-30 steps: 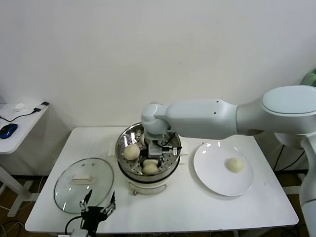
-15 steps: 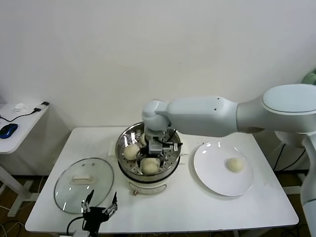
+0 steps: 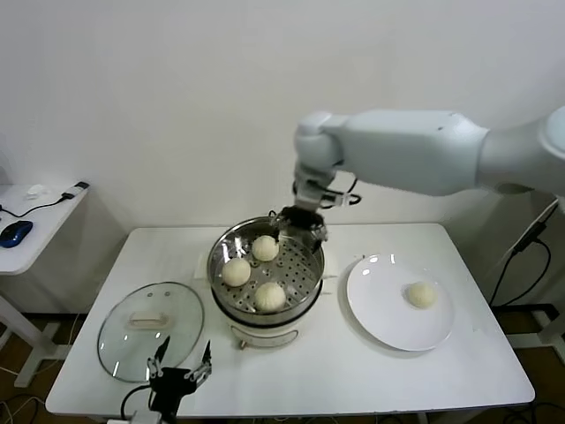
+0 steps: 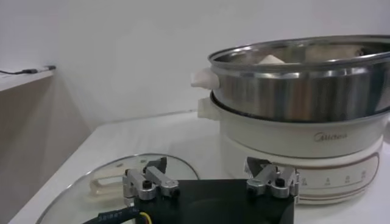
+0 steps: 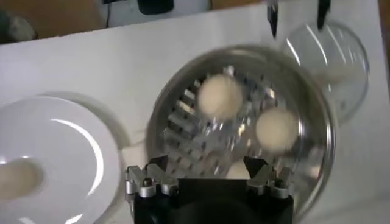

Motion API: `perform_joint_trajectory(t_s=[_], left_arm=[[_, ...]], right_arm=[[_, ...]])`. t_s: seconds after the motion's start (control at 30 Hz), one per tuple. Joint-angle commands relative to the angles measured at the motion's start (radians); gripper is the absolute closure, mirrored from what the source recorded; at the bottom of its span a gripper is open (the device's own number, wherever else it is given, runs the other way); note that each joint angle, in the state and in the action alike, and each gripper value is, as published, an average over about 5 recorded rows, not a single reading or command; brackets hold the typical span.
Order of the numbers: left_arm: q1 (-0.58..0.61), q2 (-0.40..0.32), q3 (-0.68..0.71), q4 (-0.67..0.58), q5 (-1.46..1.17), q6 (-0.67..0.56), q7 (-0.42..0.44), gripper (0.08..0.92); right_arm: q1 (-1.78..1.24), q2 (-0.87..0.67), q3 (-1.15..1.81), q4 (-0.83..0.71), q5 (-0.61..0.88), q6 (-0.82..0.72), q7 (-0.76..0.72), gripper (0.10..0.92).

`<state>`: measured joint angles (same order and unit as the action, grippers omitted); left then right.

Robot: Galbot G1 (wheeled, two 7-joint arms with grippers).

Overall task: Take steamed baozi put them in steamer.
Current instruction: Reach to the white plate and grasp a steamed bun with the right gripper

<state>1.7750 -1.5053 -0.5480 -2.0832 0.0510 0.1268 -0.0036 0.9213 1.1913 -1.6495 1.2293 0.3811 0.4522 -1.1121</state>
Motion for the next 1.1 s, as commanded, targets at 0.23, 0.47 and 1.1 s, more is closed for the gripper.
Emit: perform_joint_trajectory(t_s=[0.23,0.47,1.1], left_arm=[[-0.002,0.0,-0.003,-0.003,-0.003,0.0,0.001,0.177],[-0.004,0.003,-0.02,-0.002,-0.015,0.001,0.001,0.177],[0.003,-0.003,-0.04,0.024,-0.017,-0.001,0.003,0.177]], right_arm=[[-0.021,-0.505,-0.207,-0.03,0.172,-0.458,0.005,0.203],[-0.292,-0.58,-0.024,-0.078,0.068,-0.513,0.044,0.203],[-0.634,-0.43,0.238,-0.287,-0.108,-0.545,0.112,0.203]])
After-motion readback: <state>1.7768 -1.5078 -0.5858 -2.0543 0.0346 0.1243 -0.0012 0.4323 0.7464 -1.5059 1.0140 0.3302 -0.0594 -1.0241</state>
